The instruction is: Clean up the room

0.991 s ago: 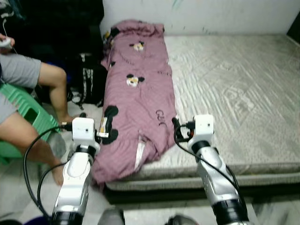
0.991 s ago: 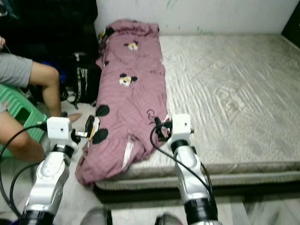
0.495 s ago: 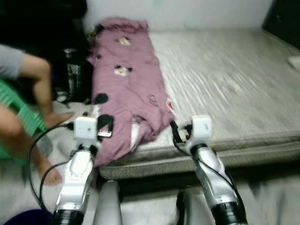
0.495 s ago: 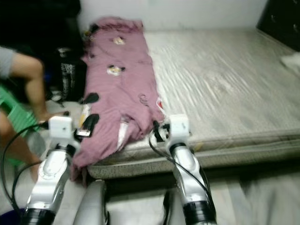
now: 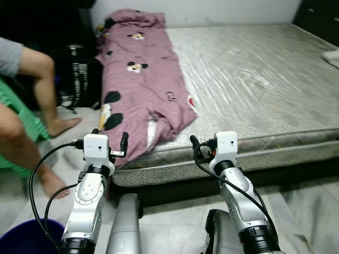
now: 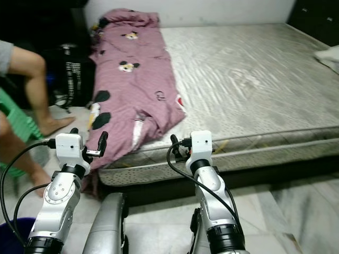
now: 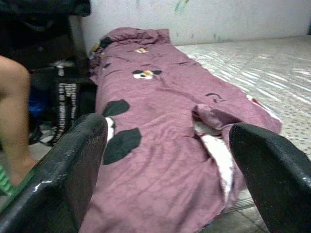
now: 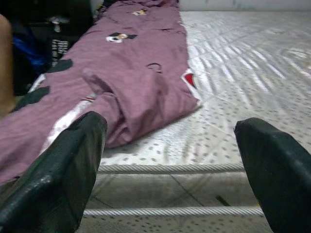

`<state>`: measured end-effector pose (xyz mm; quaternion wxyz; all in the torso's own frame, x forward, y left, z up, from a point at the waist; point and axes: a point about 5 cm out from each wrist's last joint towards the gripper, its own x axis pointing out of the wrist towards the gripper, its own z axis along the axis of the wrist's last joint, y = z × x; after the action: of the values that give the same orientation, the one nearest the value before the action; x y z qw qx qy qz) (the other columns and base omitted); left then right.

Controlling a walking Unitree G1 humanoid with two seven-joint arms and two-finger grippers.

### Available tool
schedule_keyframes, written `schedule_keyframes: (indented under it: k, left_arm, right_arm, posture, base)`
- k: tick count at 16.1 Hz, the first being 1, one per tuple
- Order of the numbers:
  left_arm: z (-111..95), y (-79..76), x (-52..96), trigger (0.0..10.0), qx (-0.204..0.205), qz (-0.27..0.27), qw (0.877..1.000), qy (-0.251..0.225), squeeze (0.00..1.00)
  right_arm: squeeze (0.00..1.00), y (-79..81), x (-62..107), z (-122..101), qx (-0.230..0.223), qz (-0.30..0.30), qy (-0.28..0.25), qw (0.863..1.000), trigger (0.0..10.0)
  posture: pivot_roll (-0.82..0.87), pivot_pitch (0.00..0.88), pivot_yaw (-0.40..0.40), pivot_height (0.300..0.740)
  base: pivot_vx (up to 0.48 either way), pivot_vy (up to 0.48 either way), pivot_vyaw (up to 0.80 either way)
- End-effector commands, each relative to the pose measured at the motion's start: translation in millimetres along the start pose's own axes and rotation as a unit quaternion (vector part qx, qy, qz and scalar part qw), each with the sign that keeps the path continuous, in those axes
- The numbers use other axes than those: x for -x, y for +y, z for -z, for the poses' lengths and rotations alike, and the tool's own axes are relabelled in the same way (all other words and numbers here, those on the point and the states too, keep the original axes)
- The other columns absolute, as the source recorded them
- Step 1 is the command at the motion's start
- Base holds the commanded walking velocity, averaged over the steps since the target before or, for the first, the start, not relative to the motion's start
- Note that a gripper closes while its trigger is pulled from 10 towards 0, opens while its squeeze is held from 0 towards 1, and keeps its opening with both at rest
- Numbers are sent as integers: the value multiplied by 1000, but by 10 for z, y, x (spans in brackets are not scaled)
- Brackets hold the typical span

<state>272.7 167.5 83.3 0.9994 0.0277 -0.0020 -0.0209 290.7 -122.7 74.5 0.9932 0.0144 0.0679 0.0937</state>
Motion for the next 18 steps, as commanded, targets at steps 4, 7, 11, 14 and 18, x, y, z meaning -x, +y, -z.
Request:
schedule_keyframes:
  k: [4, 7, 11, 14, 18]
  left_arm:
    - [-29, -1, -25, 10000, 2, 4, 1000, -2, 0]
    - [-29, -3, -31, 10000, 1, 5, 1000, -1, 0]
    - [-32, -12, -39, 10000, 1, 7, 1000, -2, 0]
    - [-40, -23, -44, 10000, 4, 9, 1000, -5, 0]
    - [-45, -38, -43, 10000, 9, 17, 1000, -8, 0]
  right_arm:
    - [0, 23, -27, -57, -2, -8, -7, 1000, 10000]
    - [0, 25, -31, -56, -1, -9, -5, 1000, 10000]
    - [0, 22, -35, -55, 0, -9, -5, 1000, 10000]
    - [0, 50, -26, -76, 18, -18, -12, 1000, 10000]
    - [0, 35, -33, -56, 11, -14, -4, 1000, 10000]
  posture:
    - [78, 0, 3, 533]
    - [77, 0, 3, 498]
    - [75, 0, 3, 485]
    - [73, 0, 3, 485]
    - [74, 0, 1, 485]
  base:
    - [0, 0, 0]
    - [0, 0, 0]
    - [0, 0, 0]
    - [0, 0, 402]
    - [60, 0, 194]
